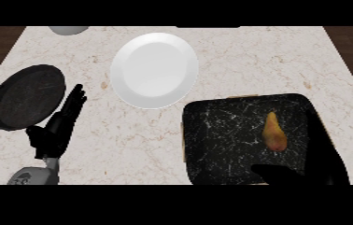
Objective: Pick the pear from the tray and place it in the plate
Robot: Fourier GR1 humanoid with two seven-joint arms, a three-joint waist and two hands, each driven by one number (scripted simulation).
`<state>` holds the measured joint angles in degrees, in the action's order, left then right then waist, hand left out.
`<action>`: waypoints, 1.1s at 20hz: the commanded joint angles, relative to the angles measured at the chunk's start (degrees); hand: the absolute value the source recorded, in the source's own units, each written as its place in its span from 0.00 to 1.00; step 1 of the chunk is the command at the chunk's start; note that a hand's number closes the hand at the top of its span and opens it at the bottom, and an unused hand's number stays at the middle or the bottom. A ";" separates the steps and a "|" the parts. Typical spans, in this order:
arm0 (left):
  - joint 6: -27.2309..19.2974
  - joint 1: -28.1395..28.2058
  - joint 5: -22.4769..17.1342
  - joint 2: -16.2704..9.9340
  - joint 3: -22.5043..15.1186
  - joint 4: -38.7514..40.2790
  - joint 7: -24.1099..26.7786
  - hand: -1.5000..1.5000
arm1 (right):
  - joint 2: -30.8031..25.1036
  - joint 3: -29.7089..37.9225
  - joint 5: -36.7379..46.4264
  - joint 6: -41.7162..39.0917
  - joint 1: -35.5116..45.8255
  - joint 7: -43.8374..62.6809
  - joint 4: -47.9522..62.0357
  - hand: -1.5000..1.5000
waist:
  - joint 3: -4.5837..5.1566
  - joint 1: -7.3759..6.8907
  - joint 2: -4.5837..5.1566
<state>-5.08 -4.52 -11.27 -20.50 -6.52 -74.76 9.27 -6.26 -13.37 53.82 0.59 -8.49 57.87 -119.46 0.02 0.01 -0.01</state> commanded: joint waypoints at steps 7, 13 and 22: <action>2.03 1.16 2.96 3.12 2.96 0.50 -0.14 0.50 | 0.44 5.44 -0.47 -3.19 5.11 0.20 8.04 0.00 | -0.01 -0.02 0.00; 4.43 2.31 4.62 1.78 4.87 -1.98 0.27 0.50 | 1.70 7.51 -0.69 6.15 2.55 -9.68 19.81 0.00 | -0.04 -0.09 0.01; 6.22 -0.21 6.15 4.11 7.70 0.86 -0.79 0.50 | 0.84 6.73 -3.46 2.77 3.95 -16.40 19.93 1.00 | -0.02 0.04 -0.01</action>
<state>-0.19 -4.44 -5.97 -16.69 -0.10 -74.23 8.45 -5.64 -6.48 50.29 2.92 -4.35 44.02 -101.19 0.39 0.12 -0.39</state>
